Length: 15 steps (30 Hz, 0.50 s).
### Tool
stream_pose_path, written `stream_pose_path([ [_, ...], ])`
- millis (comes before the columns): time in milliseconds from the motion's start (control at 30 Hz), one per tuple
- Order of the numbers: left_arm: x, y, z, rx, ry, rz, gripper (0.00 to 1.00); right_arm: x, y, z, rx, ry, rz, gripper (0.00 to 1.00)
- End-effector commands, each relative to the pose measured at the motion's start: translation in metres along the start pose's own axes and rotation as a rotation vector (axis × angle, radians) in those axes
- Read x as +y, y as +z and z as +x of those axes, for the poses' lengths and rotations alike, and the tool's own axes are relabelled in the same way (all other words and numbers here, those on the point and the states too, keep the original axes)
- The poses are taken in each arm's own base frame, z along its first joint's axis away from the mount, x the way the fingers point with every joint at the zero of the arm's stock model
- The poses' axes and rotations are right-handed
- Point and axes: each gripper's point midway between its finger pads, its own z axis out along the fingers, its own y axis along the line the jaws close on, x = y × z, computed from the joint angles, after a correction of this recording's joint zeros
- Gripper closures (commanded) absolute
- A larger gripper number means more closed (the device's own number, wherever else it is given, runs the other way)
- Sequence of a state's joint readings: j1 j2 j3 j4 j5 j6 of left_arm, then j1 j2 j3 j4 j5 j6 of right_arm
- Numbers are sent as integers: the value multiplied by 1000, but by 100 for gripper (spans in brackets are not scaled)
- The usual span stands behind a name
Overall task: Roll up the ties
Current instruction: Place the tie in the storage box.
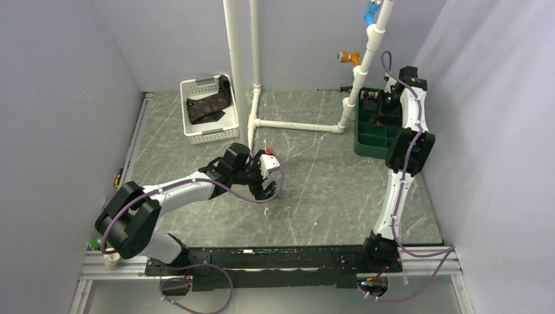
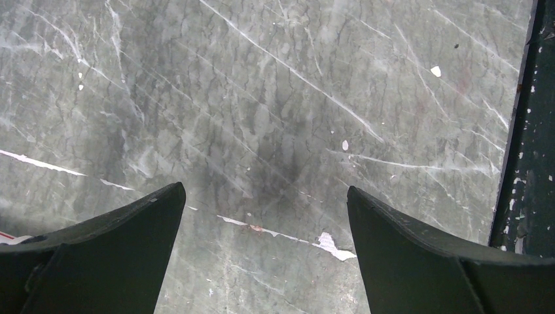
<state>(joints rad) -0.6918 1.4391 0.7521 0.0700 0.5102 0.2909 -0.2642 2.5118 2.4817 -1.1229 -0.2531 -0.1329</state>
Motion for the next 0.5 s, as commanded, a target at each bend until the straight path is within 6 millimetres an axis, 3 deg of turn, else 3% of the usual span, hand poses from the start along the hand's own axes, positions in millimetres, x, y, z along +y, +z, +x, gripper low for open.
stream_pose_path([
  [0,2,1,-7,-25,-7,2,1,9,2,-21,-85,25,-52,67],
  [100,3,1,-8,-26,-4,0,1,15,-22,-39,-161,7,-59,57],
  [200,3,2,-10,-28,-6,4,1,16,-46,-53,-231,0,-52,40],
  [333,5,3,-10,-27,-5,1,1,17,-61,-52,-238,-1,-56,39],
  [467,4,2,-9,-24,-2,3,1,16,-60,-37,-189,9,-66,41],
])
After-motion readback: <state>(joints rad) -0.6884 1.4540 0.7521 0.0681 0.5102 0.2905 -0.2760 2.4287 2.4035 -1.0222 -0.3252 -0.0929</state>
